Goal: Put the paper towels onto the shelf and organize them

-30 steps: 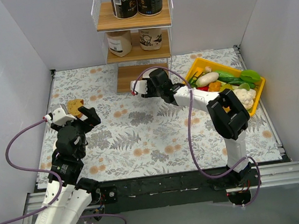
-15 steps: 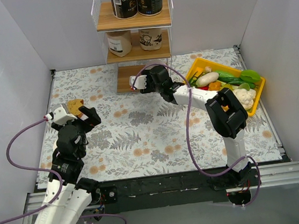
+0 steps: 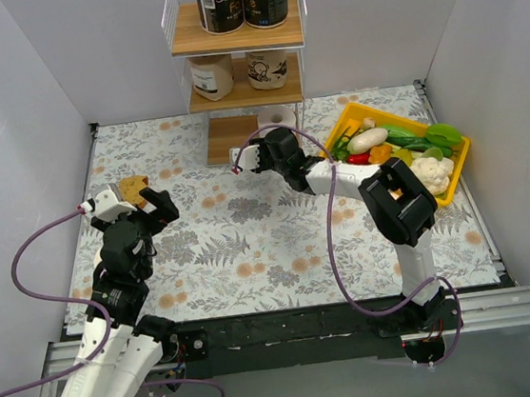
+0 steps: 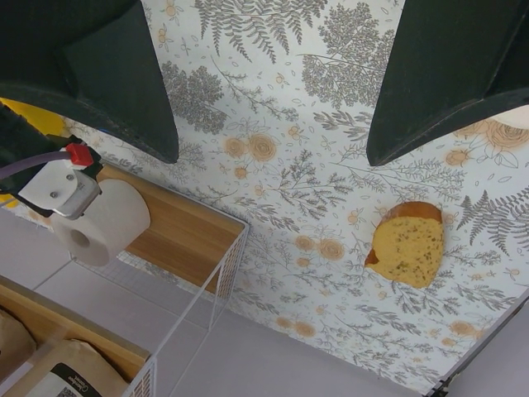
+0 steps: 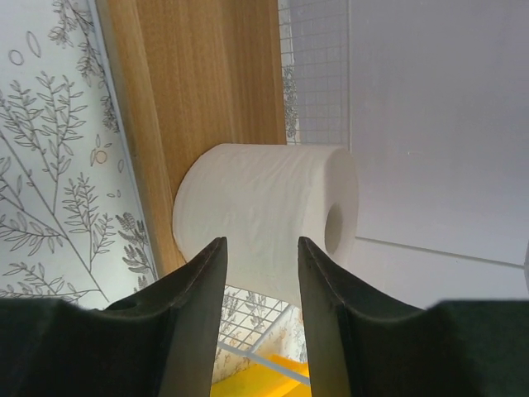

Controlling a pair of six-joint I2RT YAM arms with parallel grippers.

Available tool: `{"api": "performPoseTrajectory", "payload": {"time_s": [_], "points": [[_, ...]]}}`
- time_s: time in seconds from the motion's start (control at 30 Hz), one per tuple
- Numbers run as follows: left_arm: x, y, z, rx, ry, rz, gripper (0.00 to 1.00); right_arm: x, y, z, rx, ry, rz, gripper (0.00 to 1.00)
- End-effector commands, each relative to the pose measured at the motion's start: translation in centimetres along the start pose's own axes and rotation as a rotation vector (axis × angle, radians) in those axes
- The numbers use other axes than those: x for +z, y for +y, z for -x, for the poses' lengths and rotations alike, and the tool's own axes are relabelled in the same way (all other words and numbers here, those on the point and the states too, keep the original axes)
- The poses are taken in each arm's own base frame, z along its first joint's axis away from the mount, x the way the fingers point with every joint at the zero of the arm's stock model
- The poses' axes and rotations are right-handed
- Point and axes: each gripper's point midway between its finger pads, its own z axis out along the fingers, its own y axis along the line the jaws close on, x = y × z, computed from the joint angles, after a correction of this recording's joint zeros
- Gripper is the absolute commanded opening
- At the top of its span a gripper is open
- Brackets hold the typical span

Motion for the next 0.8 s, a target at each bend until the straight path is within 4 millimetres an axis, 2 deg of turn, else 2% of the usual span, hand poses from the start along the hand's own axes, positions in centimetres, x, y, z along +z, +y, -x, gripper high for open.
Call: {"api": "performPoseTrajectory", "payload": {"time_s": [0.0,0.07,0.23,0.3,0.47,0.57,0.67,0.7,0.77], "points": [[0.0,0.2,0.6,0.01,-0.009,0.022,0.98,1.4,-2.2,-1.2,0.0,0.039,-0.087,0.47],[0.0,0.3,0.5,0.012,-0.008,0.027,0.98,2.1,-2.4,-2.1,0.022,0.061,-0.099,0.48],[0.2,0.5,0.4,0.014,-0.005,0.044,0.98,3.1,-1.8,-2.6,0.067,0.06,-0.071,0.49],[0.3,0.5,0.3,0.015,-0.001,0.048,0.98,3.2,-2.6,-2.8,0.07,0.079,-0.114,0.49],[0.6,0.7,-0.2,0.024,0.011,0.063,0.98,3.0,-2.8,-2.2,0.083,0.048,-0.11,0.49],[1.0,1.4,-0.4,0.018,0.011,0.113,0.98,2.2,-3.4,-0.4,0.125,-0.003,-0.099,0.49],[1.6,2.4,-1.2,0.021,0.032,0.185,0.98,-0.3,-3.9,2.7,0.192,-0.073,-0.114,0.5],[1.5,2.9,-1.5,-0.009,0.042,0.227,0.98,-1.8,-4.4,3.6,0.232,-0.094,-0.133,0.5],[2.0,3.7,-2.7,0.02,0.084,0.289,0.98,-3.7,-4.0,5.7,0.253,-0.121,-0.141,0.54]]}}
